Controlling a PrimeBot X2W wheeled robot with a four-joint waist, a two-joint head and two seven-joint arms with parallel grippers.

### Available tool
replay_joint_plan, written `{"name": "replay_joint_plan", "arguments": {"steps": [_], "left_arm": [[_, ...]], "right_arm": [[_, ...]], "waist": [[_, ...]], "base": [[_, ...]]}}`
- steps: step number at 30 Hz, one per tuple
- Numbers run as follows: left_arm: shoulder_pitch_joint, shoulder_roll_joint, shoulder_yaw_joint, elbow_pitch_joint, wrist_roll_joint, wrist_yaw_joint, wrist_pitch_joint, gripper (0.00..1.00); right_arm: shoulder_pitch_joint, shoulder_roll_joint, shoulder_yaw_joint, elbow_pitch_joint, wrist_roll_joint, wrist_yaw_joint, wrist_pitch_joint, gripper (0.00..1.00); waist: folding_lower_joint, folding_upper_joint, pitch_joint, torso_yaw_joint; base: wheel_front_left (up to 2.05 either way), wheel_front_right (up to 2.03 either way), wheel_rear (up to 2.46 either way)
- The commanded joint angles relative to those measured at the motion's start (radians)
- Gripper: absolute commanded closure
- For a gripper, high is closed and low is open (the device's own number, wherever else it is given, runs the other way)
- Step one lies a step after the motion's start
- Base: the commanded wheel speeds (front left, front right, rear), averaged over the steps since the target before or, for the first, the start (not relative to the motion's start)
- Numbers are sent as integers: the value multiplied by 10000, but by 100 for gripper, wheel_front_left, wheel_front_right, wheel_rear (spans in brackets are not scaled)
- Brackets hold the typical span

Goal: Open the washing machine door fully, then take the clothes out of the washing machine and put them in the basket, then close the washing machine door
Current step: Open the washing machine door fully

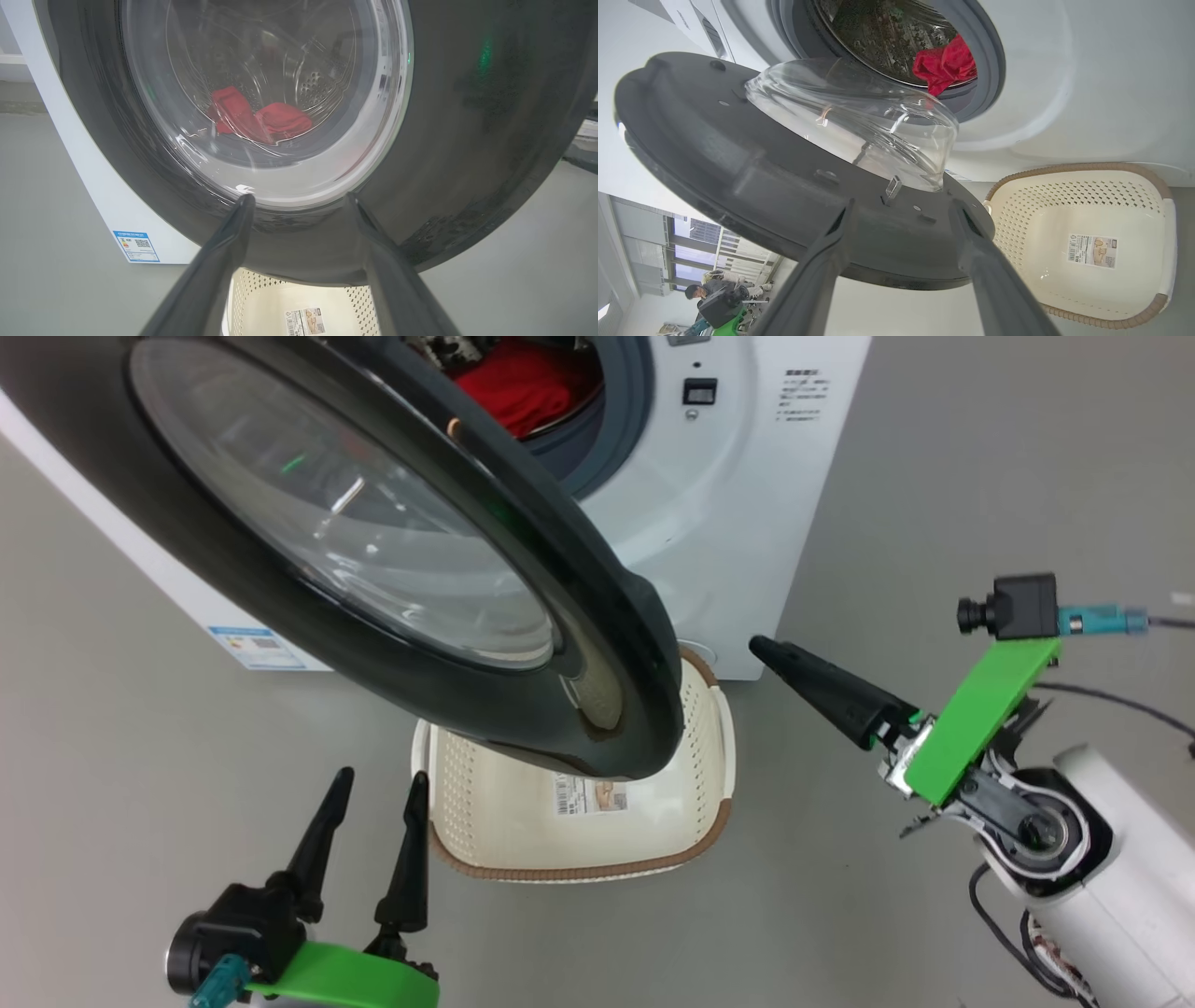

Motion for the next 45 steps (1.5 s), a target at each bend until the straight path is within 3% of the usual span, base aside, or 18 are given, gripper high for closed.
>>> {"name": "replay_joint_plan", "arguments": {"steps": [1,25,34,38,45], "left_arm": [[109,104,429,-168,119,-78,-122,0],[736,104,936,-25,338,-214,-122,0],[765,104,1015,19,399,-248,-122,0],[743,104,1023,25,424,-262,-122,0],[716,104,1026,20,438,-265,-122,0]], "right_arm": [[309,-89,77,-177,-195,77,-245,0],[2957,-1041,858,640,-1123,77,-4031,0],[3071,-1385,1296,1336,-2766,77,-5429,0],[3172,-1112,480,1328,-3708,77,-5474,0],[3987,-281,-1366,834,-6484,77,-5479,0]], "waist": [[0,-1,-137,-181],[0,-1,-871,-908],[0,-1,-883,-1050],[0,-1,-849,-1070],[0,-1,-829,-1023]], "base": [[0,0,0],[0,0,0],[0,0,0],[0,0,0],[0,0,0]]}}
